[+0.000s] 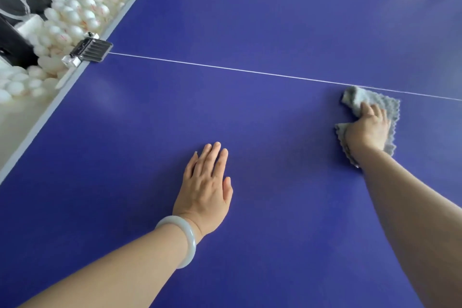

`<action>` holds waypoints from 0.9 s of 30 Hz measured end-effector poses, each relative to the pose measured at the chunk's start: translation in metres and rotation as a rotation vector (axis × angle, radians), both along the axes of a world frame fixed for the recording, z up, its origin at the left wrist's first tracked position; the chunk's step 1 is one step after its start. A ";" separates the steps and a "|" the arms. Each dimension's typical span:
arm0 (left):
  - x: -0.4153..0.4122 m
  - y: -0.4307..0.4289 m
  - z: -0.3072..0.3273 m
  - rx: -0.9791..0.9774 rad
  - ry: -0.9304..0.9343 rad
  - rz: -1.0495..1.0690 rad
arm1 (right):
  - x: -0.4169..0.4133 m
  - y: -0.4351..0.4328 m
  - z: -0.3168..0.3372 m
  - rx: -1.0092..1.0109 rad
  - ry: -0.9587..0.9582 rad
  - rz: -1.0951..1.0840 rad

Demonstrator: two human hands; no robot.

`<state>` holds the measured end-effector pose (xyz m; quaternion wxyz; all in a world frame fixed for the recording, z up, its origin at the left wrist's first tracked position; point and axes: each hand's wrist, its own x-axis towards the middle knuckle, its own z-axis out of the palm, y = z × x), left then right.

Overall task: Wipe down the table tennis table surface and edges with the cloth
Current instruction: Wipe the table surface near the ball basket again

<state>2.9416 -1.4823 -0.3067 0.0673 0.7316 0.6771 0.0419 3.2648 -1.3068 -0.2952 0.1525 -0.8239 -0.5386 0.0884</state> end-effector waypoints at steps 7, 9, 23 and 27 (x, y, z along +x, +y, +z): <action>0.006 0.001 0.005 0.043 -0.061 0.010 | -0.177 -0.105 -0.011 0.074 0.104 0.563; 0.005 0.003 0.005 0.042 -0.068 0.021 | -0.187 -0.144 -0.013 0.088 0.123 0.784; 0.008 0.000 0.003 0.051 -0.044 0.019 | -0.067 -0.202 0.005 0.103 0.073 0.117; 0.005 0.002 0.001 0.063 -0.080 -0.004 | -0.148 -0.275 -0.005 0.076 0.109 0.816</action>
